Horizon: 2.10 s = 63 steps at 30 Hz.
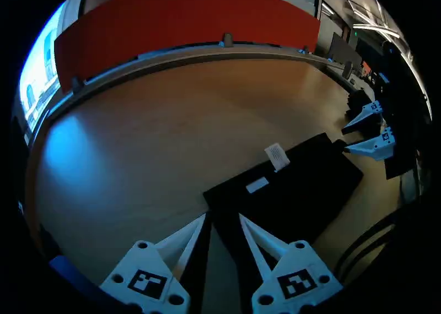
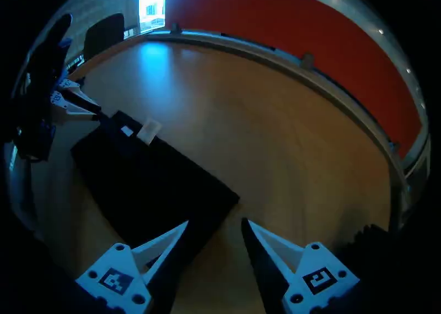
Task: Fold towel
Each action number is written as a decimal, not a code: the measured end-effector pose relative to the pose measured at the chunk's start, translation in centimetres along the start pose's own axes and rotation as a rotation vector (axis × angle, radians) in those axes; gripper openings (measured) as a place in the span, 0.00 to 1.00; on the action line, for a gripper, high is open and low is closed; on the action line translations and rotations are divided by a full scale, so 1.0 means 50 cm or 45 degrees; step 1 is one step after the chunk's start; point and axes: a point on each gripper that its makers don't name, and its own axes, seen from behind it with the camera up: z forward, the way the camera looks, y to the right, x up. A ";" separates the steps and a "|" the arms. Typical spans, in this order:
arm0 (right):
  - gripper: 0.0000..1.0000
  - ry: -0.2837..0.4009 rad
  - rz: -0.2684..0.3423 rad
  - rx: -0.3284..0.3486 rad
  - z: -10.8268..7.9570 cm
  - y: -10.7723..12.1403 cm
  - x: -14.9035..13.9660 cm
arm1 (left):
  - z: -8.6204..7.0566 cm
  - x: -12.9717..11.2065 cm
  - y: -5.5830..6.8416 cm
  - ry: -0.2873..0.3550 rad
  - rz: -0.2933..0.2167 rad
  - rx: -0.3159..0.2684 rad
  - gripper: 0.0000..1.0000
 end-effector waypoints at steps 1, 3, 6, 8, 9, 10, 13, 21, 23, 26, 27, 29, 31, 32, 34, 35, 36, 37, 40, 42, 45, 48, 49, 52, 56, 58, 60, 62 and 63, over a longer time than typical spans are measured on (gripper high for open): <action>0.65 0.002 0.002 -0.005 0.001 0.002 0.002 | 0.001 0.001 -0.001 0.000 0.003 0.003 0.28; 0.66 0.008 0.006 -0.015 0.002 0.006 0.005 | 0.002 0.003 -0.004 -0.001 0.008 0.010 0.31; 0.67 0.018 0.014 -0.026 0.003 0.012 0.012 | 0.003 0.005 -0.008 -0.003 0.016 0.022 0.34; 0.69 0.026 0.016 -0.036 0.002 0.017 0.017 | 0.004 0.007 -0.010 -0.003 0.017 0.027 0.41; 0.71 0.030 0.017 -0.042 0.002 0.019 0.019 | 0.004 0.007 -0.011 -0.003 0.018 0.030 0.45; 0.75 0.033 0.017 -0.047 0.001 0.022 0.021 | 0.003 0.008 -0.012 -0.003 0.017 0.032 0.49; 0.96 0.043 0.017 -0.062 -0.001 0.029 0.026 | 0.002 0.011 -0.014 -0.002 0.013 0.035 0.63; 1.00 0.067 0.021 -0.075 -0.012 0.033 0.033 | -0.005 0.011 -0.014 0.003 0.012 0.032 0.94; 1.00 0.069 0.022 -0.071 -0.015 0.031 0.032 | -0.007 0.009 -0.012 0.002 0.009 0.029 0.94; 1.00 0.072 0.025 -0.065 -0.019 0.026 0.031 | -0.011 0.006 -0.009 0.003 0.001 0.024 0.94; 1.00 0.073 0.026 -0.063 -0.021 0.024 0.030 | -0.012 0.005 -0.008 0.003 -0.002 0.023 0.94; 1.00 0.074 0.029 -0.059 -0.024 0.020 0.028 | -0.016 0.004 -0.008 0.005 -0.006 0.025 0.94; 1.00 0.076 0.034 -0.056 -0.028 0.016 0.026 | -0.021 0.003 -0.007 0.007 -0.010 0.027 0.94; 1.00 0.077 0.037 -0.055 -0.030 0.015 0.025 | -0.023 0.002 -0.007 0.008 -0.012 0.029 0.94; 1.00 0.081 0.041 -0.051 -0.035 0.010 0.022 | -0.030 0.000 -0.008 0.011 -0.017 0.031 0.94; 1.00 0.083 0.043 -0.049 -0.038 0.008 0.020 | -0.033 -0.001 -0.008 0.012 -0.021 0.032 0.94; 1.00 0.085 0.044 -0.047 -0.041 0.006 0.019 | -0.037 -0.003 -0.008 0.014 -0.025 0.034 0.94; 1.00 0.086 0.045 -0.047 -0.044 0.004 0.017 | -0.040 -0.005 -0.008 0.014 -0.030 0.037 0.94; 1.00 0.090 0.047 -0.047 -0.054 -0.002 0.010 | -0.052 -0.014 -0.008 0.015 -0.045 0.047 0.94; 1.00 0.093 0.048 -0.046 -0.061 -0.006 0.005 | -0.062 -0.022 -0.008 0.015 -0.055 0.054 0.94; 1.00 0.096 0.053 -0.043 -0.073 -0.012 -0.004 | -0.077 -0.034 -0.008 0.017 -0.064 0.065 0.94; 1.00 0.100 0.058 -0.043 -0.081 -0.017 -0.011 | -0.088 -0.043 -0.008 0.023 -0.070 0.075 0.94; 1.00 0.100 0.059 -0.043 -0.082 -0.019 -0.013 | -0.090 -0.046 -0.009 0.025 -0.073 0.080 0.94; 1.00 0.101 0.063 -0.041 -0.085 -0.023 -0.016 | -0.099 -0.052 -0.013 0.032 -0.087 0.096 0.94; 1.00 0.104 0.062 -0.037 -0.086 -0.029 -0.018 | -0.113 -0.058 -0.019 0.048 -0.114 0.120 0.94; 1.00 0.104 0.056 -0.033 -0.086 -0.033 -0.018 | -0.122 -0.062 -0.023 0.056 -0.128 0.133 0.94; 1.00 0.103 0.048 -0.029 -0.086 -0.037 -0.019 | -0.131 -0.067 -0.026 0.064 -0.142 0.146 0.94; 1.00 0.104 0.042 -0.025 -0.086 -0.040 -0.018 | -0.140 -0.074 -0.030 0.069 -0.155 0.162 0.94; 1.00 0.105 0.039 -0.023 -0.086 -0.041 -0.017 | -0.145 -0.078 -0.032 0.072 -0.162 0.171 0.94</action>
